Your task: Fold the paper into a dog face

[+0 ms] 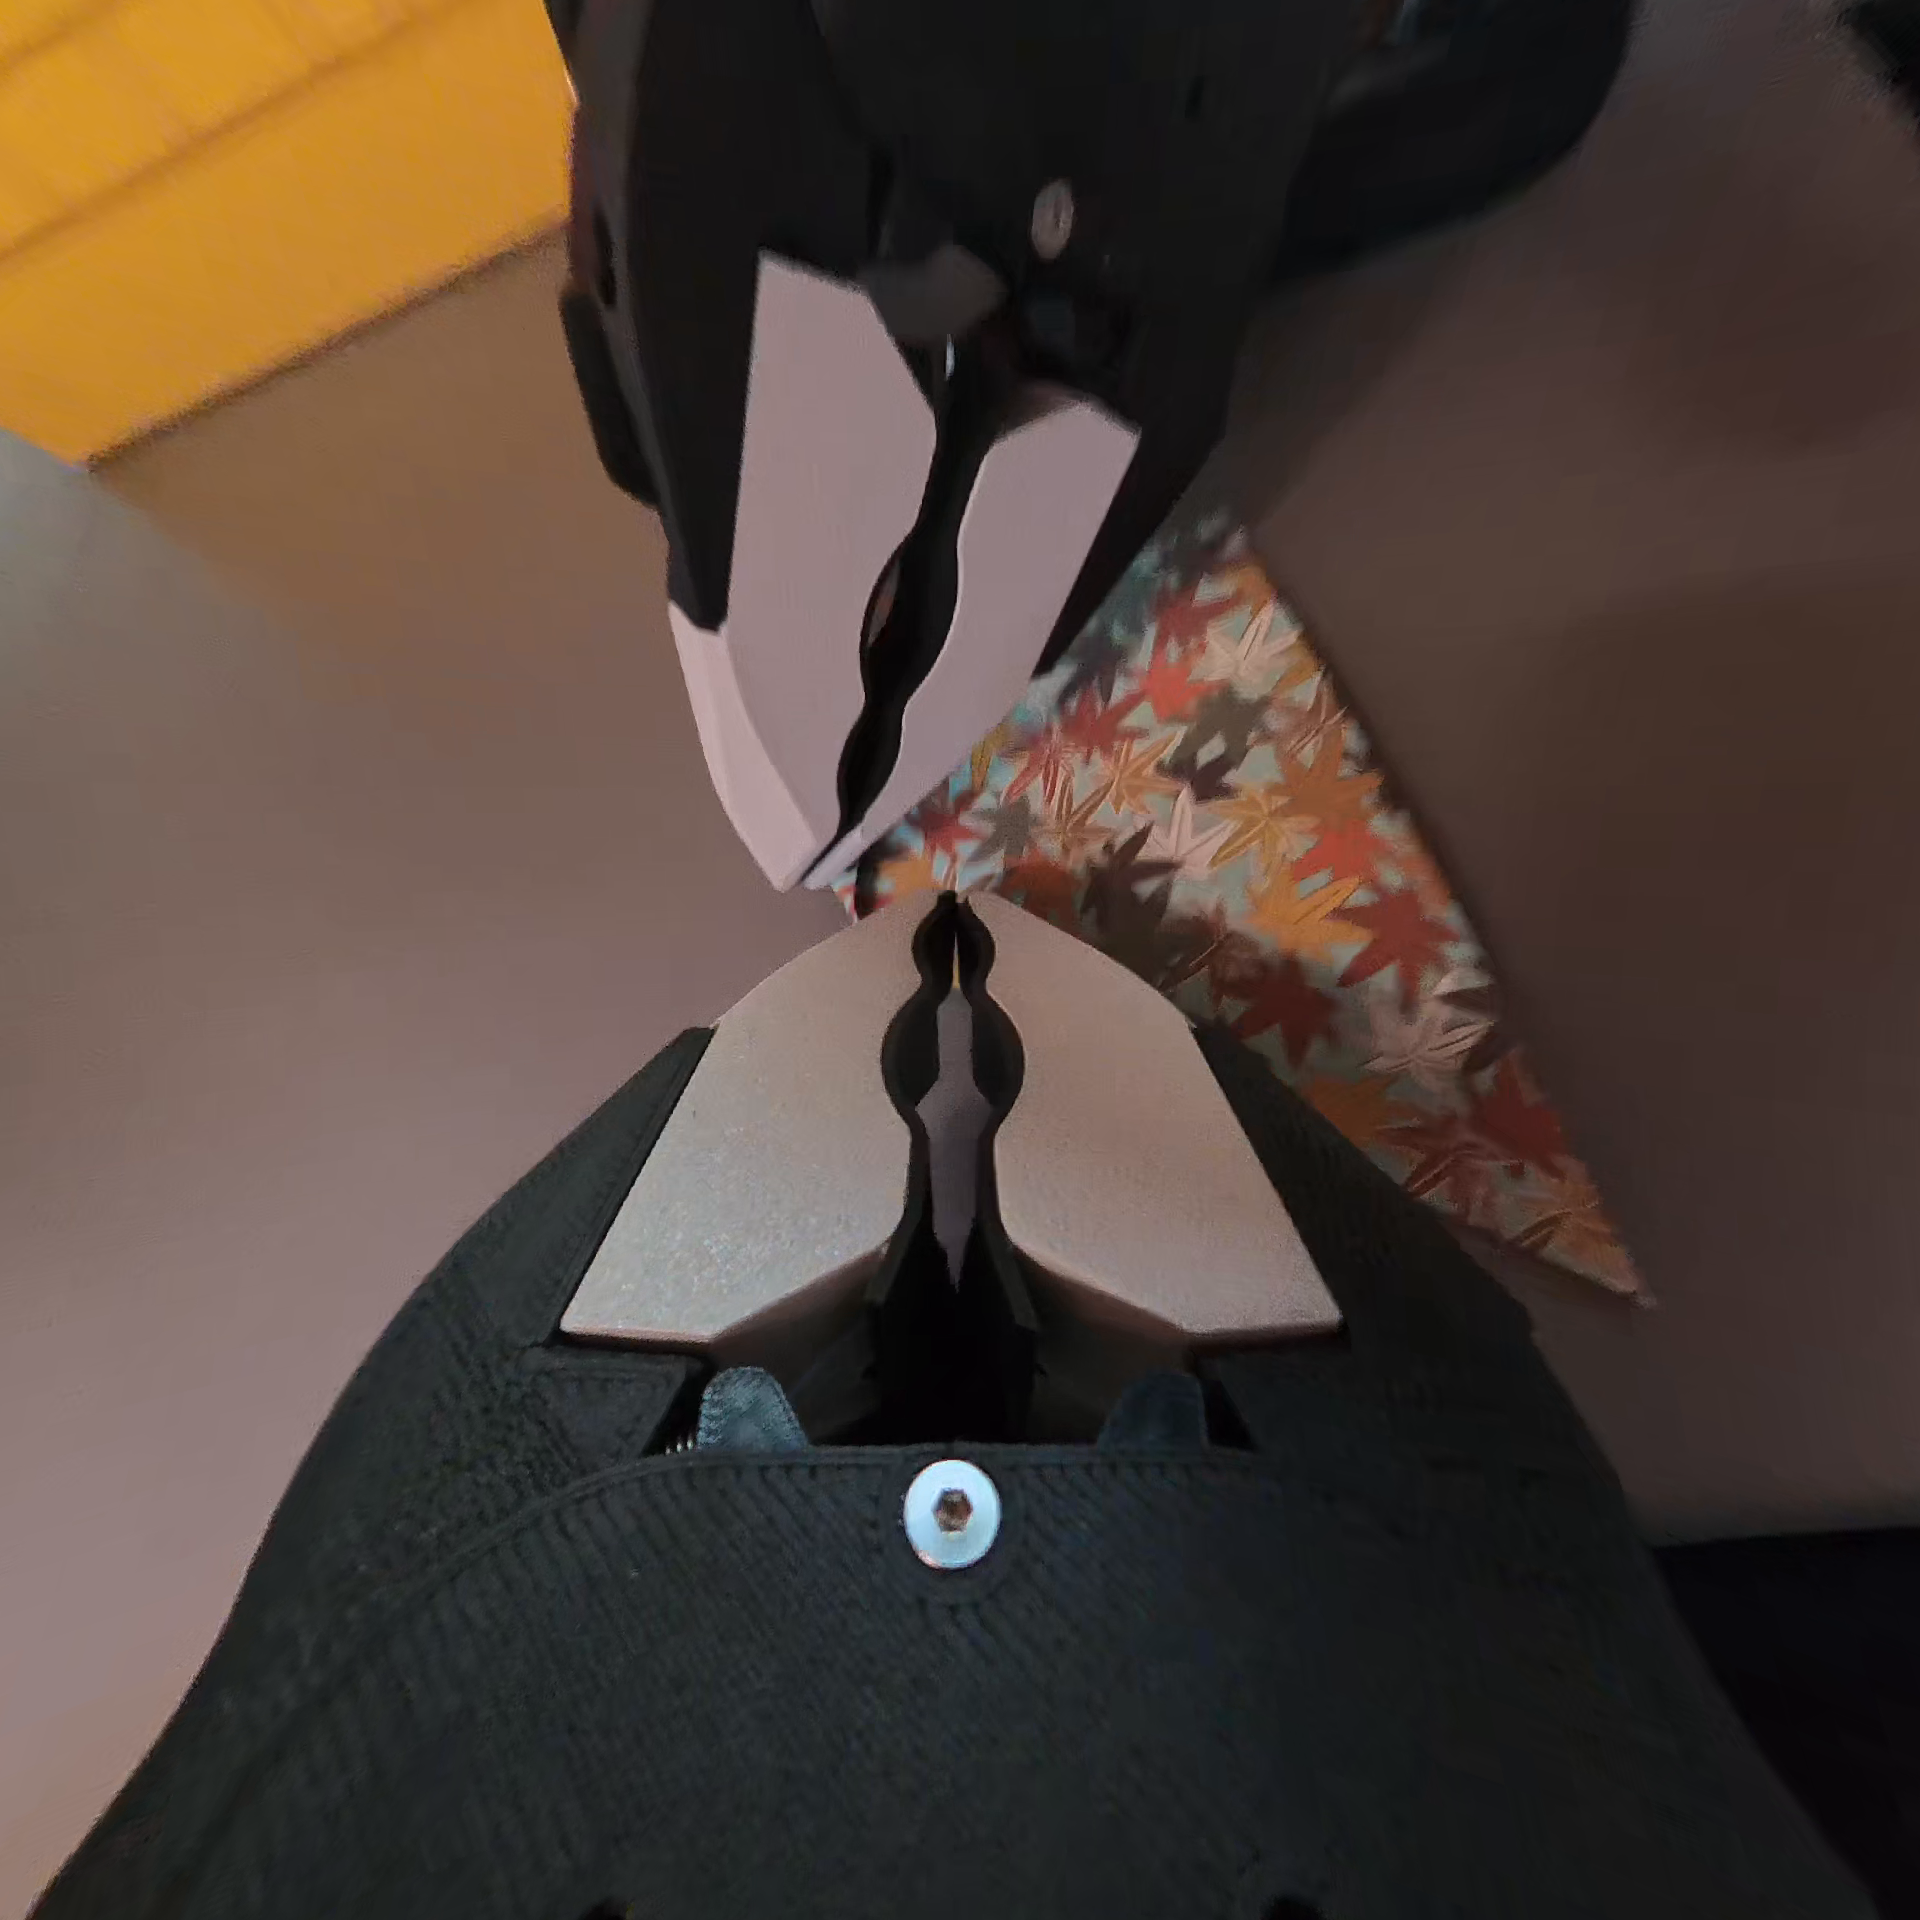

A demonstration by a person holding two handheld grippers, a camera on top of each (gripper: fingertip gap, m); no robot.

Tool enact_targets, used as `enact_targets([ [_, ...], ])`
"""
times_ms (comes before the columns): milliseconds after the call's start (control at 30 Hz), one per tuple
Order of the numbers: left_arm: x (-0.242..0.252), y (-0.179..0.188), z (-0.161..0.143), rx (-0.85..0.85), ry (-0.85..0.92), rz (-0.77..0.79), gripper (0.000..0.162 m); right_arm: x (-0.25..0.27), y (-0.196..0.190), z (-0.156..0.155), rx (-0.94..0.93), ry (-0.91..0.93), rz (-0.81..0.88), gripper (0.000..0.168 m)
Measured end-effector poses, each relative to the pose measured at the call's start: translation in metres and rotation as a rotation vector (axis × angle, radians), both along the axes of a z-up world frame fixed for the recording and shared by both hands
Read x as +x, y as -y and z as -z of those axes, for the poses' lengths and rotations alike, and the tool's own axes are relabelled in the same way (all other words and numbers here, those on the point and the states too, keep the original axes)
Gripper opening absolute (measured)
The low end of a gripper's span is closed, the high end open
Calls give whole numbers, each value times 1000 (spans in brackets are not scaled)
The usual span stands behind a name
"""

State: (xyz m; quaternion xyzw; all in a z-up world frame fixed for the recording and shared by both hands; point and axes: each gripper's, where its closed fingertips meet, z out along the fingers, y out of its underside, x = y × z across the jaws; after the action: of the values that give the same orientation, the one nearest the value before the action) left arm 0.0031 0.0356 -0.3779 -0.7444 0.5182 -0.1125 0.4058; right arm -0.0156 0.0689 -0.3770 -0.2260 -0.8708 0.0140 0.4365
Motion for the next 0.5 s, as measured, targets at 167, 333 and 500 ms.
enact_targets([
  [167,-2,0,4,-45,17,-7,0,-4,0,2,90,1,-15,0],
  [333,-3,0,5,-42,15,-6,0,-10,3,2,133,7,-38,0],
  [500,-3,-1,5,-26,6,-5,0,-15,10,2,150,4,-108,0],
])
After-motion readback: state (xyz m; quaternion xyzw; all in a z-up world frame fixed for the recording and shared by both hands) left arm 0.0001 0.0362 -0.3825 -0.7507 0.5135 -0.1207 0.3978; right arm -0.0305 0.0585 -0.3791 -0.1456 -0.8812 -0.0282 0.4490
